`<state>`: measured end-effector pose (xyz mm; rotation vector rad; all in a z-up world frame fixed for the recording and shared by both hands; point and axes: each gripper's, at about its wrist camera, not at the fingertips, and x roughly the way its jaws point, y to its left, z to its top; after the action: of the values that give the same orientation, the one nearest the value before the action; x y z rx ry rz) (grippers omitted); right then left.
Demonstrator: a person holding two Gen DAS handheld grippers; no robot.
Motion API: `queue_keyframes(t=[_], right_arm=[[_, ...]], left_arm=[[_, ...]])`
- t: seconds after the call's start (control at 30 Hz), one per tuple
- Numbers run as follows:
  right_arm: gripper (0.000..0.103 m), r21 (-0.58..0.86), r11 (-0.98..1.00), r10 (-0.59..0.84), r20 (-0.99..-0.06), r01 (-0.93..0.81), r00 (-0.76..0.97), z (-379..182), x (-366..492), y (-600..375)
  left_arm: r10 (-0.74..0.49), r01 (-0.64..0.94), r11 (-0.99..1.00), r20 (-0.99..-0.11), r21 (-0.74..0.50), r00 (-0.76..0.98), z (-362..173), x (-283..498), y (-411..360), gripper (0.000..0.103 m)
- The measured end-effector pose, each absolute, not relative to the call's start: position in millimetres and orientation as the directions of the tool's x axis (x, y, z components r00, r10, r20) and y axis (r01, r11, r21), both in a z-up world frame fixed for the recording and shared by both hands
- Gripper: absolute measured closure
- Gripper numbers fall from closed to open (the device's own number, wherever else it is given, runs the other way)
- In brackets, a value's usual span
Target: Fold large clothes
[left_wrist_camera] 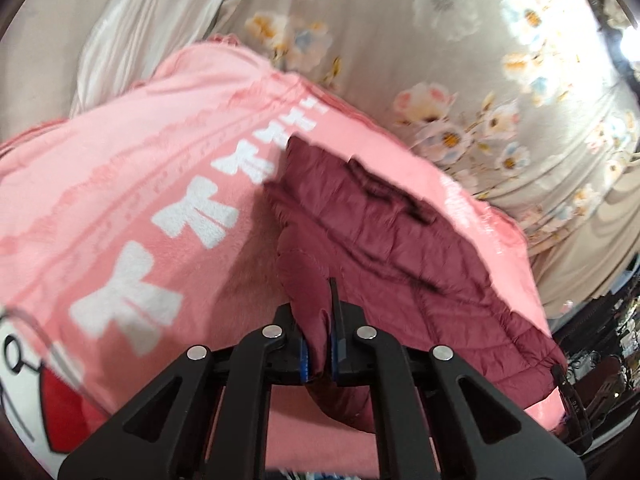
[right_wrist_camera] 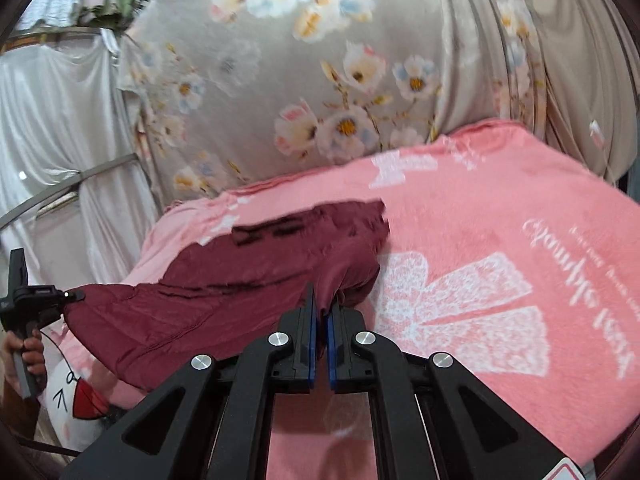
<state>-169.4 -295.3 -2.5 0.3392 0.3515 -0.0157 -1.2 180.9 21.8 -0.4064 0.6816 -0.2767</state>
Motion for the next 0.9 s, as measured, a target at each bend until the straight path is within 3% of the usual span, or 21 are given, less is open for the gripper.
queue_keyframes(t=[0.23, 0.37, 0.47, 0.63, 0.9], right_arm=[[0.100, 0.300, 0.953, 0.022, -0.218, 0.045, 0.976, 47.1, -231.4, -282.9], [0.100, 0.351, 0.936, 0.031, -0.149, 0.024, 0.988, 74.2, -210.7, -290.7], [0.100, 0.392, 0.920, 0.030, -0.143, 0.029, 0.989, 82.5, -164.3, -304.3], [0.100, 0.452, 0.887, 0.006, -0.220, 0.096, 0.976, 73.2, -64.4, -330.1], [0.101, 0.406, 0.891, -0.057, -0.345, 0.203, 0.937, 37.5, 53.8, -328.1]], left_arm=[[-0.395, 0.148, 0.852, -0.430, -0.503, 0.812, 70.0, -71.2, 209.8, 0.098], [-0.377, 0.188, 0.860, -0.342, -0.475, 0.861, 100.8, -72.9, 206.8, 0.098], [-0.351, 0.194, 0.883, -0.325, -0.428, 0.878, 109.4, -40.8, 193.4, 0.098], [-0.292, 0.143, 0.918, -0.386, -0.370, 0.875, 101.3, 36.5, 171.9, 0.098], [-0.117, 0.010, 0.980, -0.532, -0.200, 0.839, 53.0, 155.6, 142.2, 0.098]])
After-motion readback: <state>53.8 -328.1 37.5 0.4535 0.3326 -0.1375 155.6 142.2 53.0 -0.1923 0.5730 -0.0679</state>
